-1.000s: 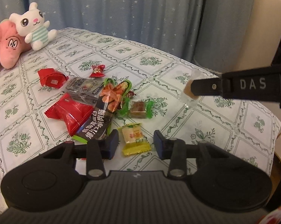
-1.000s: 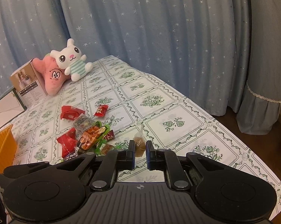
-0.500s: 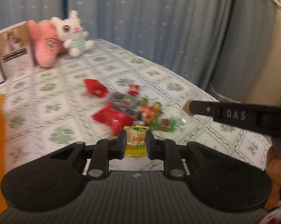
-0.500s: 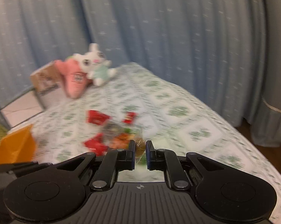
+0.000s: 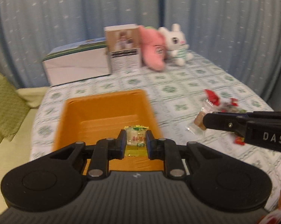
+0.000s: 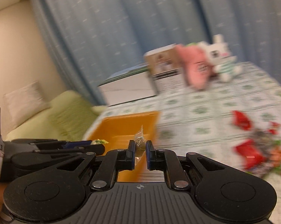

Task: Organize snacks
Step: 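Carry both snacks over the orange tray and open both tools to drop them, then move both open tools back to the snack pile, then grasp the dark chocolate bar with the left tool while the right tool grasps the green-wrapped snack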

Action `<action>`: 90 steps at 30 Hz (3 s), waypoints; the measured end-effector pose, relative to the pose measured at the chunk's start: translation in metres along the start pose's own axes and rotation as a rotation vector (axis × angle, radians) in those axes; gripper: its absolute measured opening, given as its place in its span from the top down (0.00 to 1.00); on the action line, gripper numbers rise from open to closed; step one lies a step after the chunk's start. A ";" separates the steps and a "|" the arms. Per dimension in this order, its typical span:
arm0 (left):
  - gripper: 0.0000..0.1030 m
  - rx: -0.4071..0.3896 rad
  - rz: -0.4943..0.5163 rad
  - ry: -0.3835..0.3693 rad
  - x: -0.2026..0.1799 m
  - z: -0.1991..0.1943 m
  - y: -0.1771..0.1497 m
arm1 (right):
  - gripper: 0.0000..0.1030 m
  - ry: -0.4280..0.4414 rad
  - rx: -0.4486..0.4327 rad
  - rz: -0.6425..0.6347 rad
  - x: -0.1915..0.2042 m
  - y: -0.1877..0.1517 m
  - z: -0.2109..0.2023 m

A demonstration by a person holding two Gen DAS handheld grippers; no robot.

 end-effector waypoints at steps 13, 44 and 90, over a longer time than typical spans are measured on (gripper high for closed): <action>0.68 0.020 -0.083 0.040 0.070 0.013 -0.033 | 0.89 0.016 0.172 -0.038 0.034 -0.038 0.070; 0.30 -0.088 -0.111 0.003 0.039 -0.064 -0.014 | 0.34 -0.080 -0.037 -0.089 0.020 -0.001 -0.046; 0.17 0.009 0.185 -0.252 -0.207 0.054 -0.028 | 0.60 -0.385 0.210 -0.152 -0.239 -0.046 -0.083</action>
Point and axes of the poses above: each gripper's, at about its wrist camera, not at the fingertips, and z roughly the way its jaws point, x to its left, y to its top, the point moved 10 cm from there along z, roughly the way its jaws point, and after that the axes turned 5 degrees about y, right-handed, at the moved point
